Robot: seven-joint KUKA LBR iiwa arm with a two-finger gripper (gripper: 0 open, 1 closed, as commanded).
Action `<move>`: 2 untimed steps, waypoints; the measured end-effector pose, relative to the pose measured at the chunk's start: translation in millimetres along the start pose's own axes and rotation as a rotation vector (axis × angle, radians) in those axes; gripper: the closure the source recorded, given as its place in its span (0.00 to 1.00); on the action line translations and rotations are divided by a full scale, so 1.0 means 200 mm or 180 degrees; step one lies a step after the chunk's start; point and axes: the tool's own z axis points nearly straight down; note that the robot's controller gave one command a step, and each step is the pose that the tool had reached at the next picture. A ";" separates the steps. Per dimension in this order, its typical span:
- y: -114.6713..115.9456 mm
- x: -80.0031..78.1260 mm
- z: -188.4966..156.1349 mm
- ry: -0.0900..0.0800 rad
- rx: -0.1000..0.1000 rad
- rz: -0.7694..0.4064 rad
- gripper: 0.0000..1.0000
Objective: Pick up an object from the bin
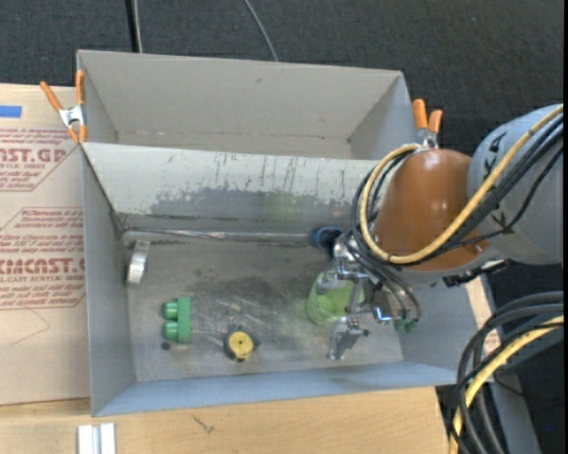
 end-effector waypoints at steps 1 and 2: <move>-0.25 -0.07 0.30 0.0010 0.0001 0.0124 0.00; -0.23 -0.09 0.27 -0.0026 -0.0007 0.0106 1.00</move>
Offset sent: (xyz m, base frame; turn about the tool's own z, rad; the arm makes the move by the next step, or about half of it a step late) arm 0.0151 -0.0477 -0.0562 0.0348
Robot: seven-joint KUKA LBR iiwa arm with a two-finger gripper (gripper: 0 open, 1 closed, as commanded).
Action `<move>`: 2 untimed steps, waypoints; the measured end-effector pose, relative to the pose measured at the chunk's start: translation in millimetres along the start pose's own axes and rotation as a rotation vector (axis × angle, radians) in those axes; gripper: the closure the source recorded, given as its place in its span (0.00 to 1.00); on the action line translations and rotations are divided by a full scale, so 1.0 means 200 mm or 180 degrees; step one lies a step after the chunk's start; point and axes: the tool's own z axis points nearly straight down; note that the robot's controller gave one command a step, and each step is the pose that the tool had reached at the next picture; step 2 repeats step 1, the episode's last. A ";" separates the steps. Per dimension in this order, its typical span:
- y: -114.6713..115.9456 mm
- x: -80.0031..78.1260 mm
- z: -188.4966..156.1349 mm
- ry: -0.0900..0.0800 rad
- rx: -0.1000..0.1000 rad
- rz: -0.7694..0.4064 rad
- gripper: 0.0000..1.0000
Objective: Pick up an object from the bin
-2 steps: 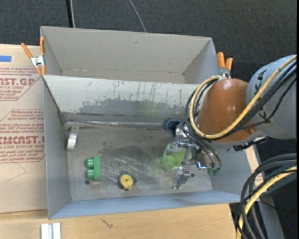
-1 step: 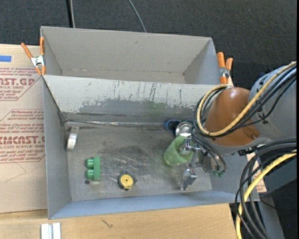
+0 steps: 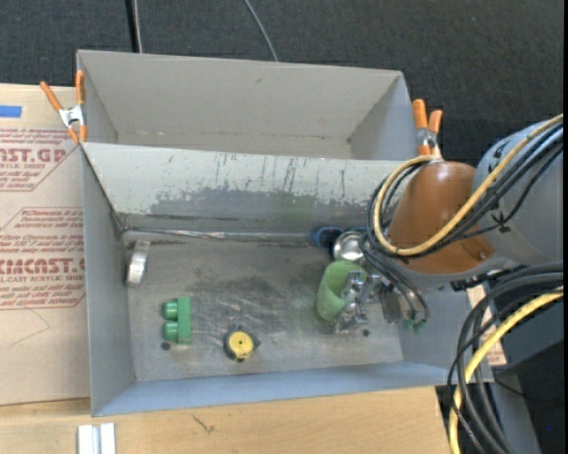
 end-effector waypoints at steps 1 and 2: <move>-0.03 0.02 -0.70 -0.0004 0.0010 -0.0057 1.00; -0.03 0.02 -0.70 -0.0004 0.0010 -0.0057 1.00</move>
Offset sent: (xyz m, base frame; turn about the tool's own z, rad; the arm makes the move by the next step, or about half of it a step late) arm -0.0081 -0.0072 0.1356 -0.0182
